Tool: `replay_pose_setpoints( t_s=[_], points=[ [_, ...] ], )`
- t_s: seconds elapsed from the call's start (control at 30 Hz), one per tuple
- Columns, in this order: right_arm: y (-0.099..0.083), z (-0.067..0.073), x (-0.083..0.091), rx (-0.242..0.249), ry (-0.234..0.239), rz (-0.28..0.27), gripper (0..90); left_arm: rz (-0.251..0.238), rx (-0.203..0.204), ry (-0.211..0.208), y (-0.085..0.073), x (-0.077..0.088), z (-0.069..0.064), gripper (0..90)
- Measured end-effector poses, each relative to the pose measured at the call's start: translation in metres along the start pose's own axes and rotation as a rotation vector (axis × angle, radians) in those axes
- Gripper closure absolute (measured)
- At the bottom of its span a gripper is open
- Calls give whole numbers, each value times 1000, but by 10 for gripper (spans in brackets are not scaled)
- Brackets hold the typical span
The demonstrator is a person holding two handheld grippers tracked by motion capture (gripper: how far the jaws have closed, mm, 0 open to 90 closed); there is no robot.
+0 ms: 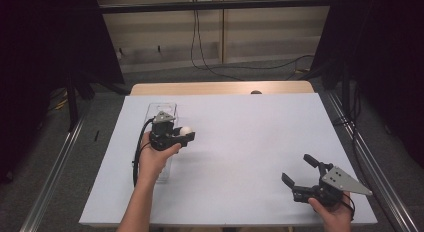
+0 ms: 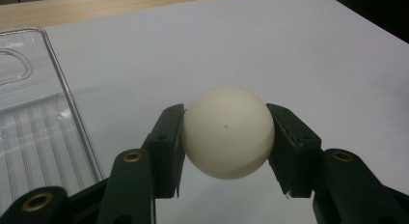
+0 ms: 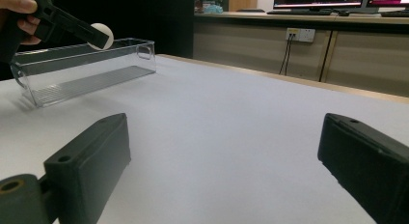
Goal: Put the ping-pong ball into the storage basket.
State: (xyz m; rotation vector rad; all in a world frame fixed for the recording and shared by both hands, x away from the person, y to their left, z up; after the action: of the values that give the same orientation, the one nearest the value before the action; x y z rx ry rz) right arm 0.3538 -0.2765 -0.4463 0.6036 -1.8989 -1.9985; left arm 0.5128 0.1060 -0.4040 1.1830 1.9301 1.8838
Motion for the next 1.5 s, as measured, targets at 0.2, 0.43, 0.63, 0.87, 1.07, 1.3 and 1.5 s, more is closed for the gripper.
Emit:
replay_pose_setpoints(
  t_s=[0.2,0.43,0.63,0.87,1.07,1.3,1.5],
  points=[
    [0,0,0,-1,-1,-3,37,-7,2,7,1,2,3,511],
    [0,0,0,-1,-1,-2,37,-11,6,12,2,5,6,512],
    [0,0,0,-2,1,-2,37,-9,12,15,2,8,9,511],
    [0,1,-1,-7,-5,-6,37,-16,16,25,3,10,10,512],
    [0,1,0,-5,-2,-2,37,-7,16,26,2,11,11,512],
    [0,0,-1,-2,-1,-2,37,-6,15,32,2,11,12,512],
    [0,1,-1,-7,-1,-2,37,-5,15,35,2,13,14,511]
  ],
)
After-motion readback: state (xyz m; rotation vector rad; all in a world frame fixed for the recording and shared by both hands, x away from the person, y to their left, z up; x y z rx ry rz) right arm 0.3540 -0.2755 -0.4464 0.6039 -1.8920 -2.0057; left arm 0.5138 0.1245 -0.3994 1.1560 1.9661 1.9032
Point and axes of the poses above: each handheld gripper's, and its own axes: x roughly backward along the jaws, y roughly out of its top, z roughly to its left, the point moved 4 cm from there along -x, roughly forward along the jaws, and after that the axes turned 14 degrees about -z, right-handed, at the moved point
